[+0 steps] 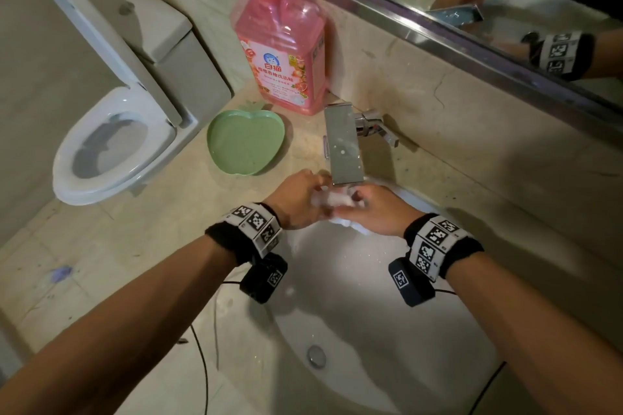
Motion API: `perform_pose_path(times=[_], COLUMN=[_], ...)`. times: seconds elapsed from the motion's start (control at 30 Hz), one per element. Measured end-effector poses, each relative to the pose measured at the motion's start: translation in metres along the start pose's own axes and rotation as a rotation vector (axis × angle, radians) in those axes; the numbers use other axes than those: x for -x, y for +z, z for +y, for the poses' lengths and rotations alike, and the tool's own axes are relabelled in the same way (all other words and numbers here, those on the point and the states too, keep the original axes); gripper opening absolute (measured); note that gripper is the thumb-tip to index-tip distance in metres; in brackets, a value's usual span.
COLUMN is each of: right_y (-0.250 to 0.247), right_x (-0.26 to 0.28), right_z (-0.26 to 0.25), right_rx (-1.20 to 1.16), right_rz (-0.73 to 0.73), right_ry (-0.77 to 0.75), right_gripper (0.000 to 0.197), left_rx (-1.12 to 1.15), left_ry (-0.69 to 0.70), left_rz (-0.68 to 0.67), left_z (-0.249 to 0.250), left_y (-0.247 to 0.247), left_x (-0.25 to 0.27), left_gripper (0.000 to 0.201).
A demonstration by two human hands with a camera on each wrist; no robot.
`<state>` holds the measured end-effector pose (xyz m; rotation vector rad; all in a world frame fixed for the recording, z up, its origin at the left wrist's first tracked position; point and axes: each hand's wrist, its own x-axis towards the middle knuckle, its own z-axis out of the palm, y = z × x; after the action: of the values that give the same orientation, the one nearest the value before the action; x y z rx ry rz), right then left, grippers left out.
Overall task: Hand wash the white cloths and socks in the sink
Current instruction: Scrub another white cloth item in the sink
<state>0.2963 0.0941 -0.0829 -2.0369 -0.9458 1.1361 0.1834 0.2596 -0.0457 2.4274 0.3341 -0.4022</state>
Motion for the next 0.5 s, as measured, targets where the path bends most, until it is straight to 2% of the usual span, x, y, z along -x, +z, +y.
perform_pose_path(times=[0.07,0.17,0.3,0.4,0.5], right_y=[0.005,0.010,0.016,0.019,0.018], right_x=[-0.001,-0.002,-0.004,0.000,0.007], right_z=[-0.007,-0.014,-0.020,-0.022,-0.028], right_rx=[-0.004,-0.063,-0.101,-0.001,0.188], right_rz=[0.047,0.131,0.209,0.303,0.332], right_ry=[-0.061,-0.105,-0.082,-0.152,-0.208], right_gripper=[0.007,0.018,0.020,0.010,0.019], left_rx=[0.059,0.223,0.275,0.266,0.285], left_ry=[-0.005,-0.092,-0.228,-0.283,-0.290], left_rz=[0.067,0.162,0.211,0.220,0.231], left_z=[-0.006,-0.013,-0.021,-0.023,-0.020], left_y=[0.005,0.012,0.010,0.009,0.011], left_x=[0.010,0.018,0.019,0.020,0.019], left_gripper=[0.048,0.055,0.055,0.054,0.043])
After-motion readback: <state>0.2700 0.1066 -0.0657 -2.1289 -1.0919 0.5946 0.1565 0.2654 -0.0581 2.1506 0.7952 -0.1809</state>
